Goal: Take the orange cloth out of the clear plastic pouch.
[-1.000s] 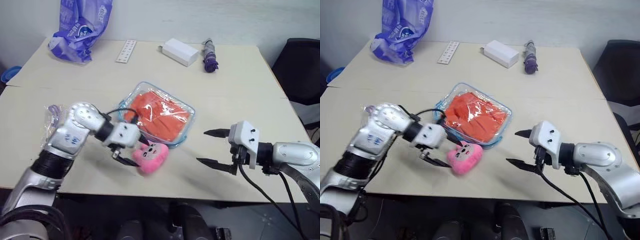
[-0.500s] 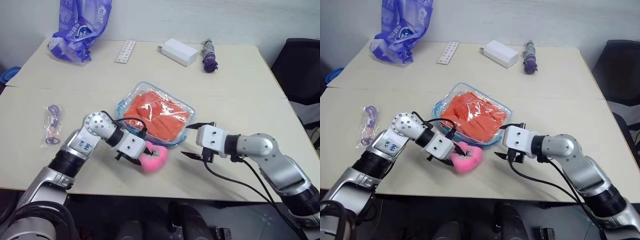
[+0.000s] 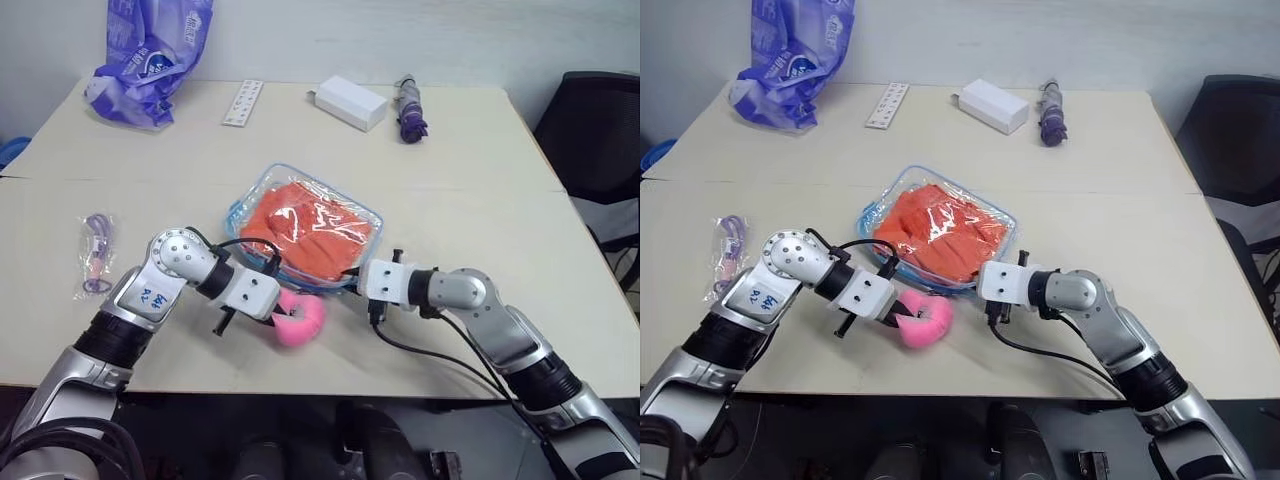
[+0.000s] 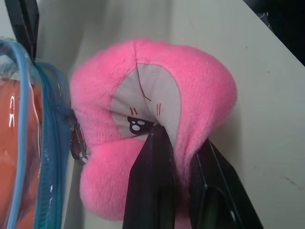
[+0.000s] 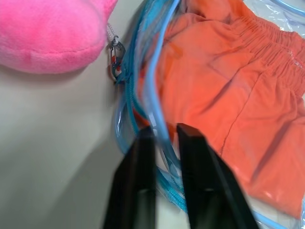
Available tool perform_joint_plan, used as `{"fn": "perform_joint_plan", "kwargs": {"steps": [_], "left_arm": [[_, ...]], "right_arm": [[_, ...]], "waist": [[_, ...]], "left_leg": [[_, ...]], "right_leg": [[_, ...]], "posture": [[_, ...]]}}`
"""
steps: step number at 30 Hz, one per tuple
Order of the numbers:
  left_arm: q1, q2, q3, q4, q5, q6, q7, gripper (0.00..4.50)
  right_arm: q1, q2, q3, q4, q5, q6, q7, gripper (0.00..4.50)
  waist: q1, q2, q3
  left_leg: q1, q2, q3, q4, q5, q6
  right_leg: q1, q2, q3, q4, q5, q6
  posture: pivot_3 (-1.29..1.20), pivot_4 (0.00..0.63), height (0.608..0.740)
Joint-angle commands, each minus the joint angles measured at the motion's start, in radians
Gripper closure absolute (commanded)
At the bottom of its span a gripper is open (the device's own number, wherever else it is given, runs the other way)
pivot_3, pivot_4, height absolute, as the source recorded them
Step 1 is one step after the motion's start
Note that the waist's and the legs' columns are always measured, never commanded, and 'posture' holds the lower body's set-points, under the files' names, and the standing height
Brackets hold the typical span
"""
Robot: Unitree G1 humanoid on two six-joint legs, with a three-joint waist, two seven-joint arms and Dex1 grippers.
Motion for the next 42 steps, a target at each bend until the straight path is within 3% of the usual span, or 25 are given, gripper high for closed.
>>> {"fn": "perform_joint_plan", "kwargs": {"steps": [1,13,19,24,26,27,32,34,35,40,42], "left_arm": [[0.02,0.029,0.021,0.003,0.034,0.035,0.04,4.5],[0.009,0.261,0.245,0.251,-0.03,0.097,0.085,4.5],[-0.044,0.292,0.264,0.344,-0.017,0.071,0.091,4.5],[0.02,0.25,0.244,0.215,-0.062,0.132,0.069,4.5],[0.046,0.226,0.249,0.161,-0.083,0.188,0.081,4.5],[0.057,0.218,0.255,0.149,-0.089,0.204,0.088,3.79],[0.087,0.228,0.296,0.144,-0.101,0.24,0.117,2.26],[0.075,0.249,0.357,0.142,-0.194,0.386,0.077,1.63],[0.061,0.262,0.388,0.146,-0.243,0.457,0.055,1.59],[-0.065,0.316,0.445,0.186,-0.37,0.672,-0.028,1.59],[-0.141,0.301,0.399,0.14,-0.38,0.679,-0.07,1.59]], "right_arm": [[-0.017,-0.031,-0.039,-0.021,-0.016,-0.053,0.019,4.47],[0.101,-0.298,-0.238,-0.032,0.082,-0.352,0.163,4.47],[0.157,-0.325,-0.273,-0.003,0.101,-0.424,0.18,4.47],[0.153,-0.277,-0.252,-0.026,0.1,-0.368,0.162,4.47],[0.158,-0.261,-0.256,-0.05,0.113,-0.312,0.151,4.04],[0.169,-0.257,-0.263,-0.068,0.121,-0.289,0.15,3.84],[0.249,-0.262,-0.32,-0.163,0.149,-0.191,0.122,2.14],[0.316,-0.254,-0.371,-0.248,0.202,-0.109,0.1,1.46],[0.355,-0.251,-0.399,-0.297,0.242,-0.061,0.096,1.12],[0.493,-0.245,-0.522,-0.487,0.438,0.17,0.065,1.12],[0.55,-0.242,-0.579,-0.563,0.551,0.269,0.05,1.12]], "waist": [[0.0,0.0,0.0],[0.0,0.0,0.0],[0.003,0.0,0.0],[0.002,0.0,0.0],[0.001,0.0,0.0],[0.002,0.0,0.0],[0.003,0.0,0.0],[0.003,0.0,0.0],[0.004,0.0,0.0],[0.004,0.0,0.0],[0.005,0.0,0.0]], "left_leg": [[0.0,0.0,0.0,0.0,0.0,0.0],[0.0,0.001,0.0,-0.001,0.0,0.0],[0.0,0.0,0.005,-0.001,0.0,0.0],[0.0,0.001,0.005,-0.001,0.0,0.0],[0.0,0.001,0.005,-0.001,0.0,0.0],[0.0,0.001,0.006,-0.001,0.0,-0.001],[0.0,0.001,0.005,-0.001,0.0,-0.001],[0.0,0.001,0.005,-0.001,0.0,-0.001],[0.0,0.001,0.005,-0.001,0.0,-0.001],[-0.001,0.0,0.004,-0.001,-0.001,-0.001],[0.0,0.0,0.004,-0.001,-0.001,-0.001]], "right_leg": [[0.0,0.0,0.0,0.0,0.0,0.0],[-0.002,0.001,0.001,0.0,0.0,0.0],[-0.002,0.001,0.0,0.0,0.0,0.0],[-0.002,0.001,0.001,0.0,0.0,0.0],[-0.002,0.001,0.001,0.0,0.0,0.0],[-0.002,0.001,0.001,0.0,0.0,0.0],[-0.002,0.001,0.002,0.0,0.0,0.0],[-0.002,0.001,0.001,0.0,0.0,0.0],[-0.002,0.001,0.001,0.0,0.0,0.0],[-0.002,0.001,0.001,0.0,0.0,0.0],[-0.001,0.002,0.001,0.0,0.0,0.0]], "posture": [[0.0,0.15,0.74],[0.0,0.15,0.74],[0.0,0.15,0.74],[0.0,0.15,0.74],[0.0,0.15,0.74],[0.0,0.15,0.74],[0.0,0.15,0.74],[0.0,0.15,0.74],[0.0,0.15,0.74],[0.0,0.15,0.74],[0.0,0.15,0.74]]}}
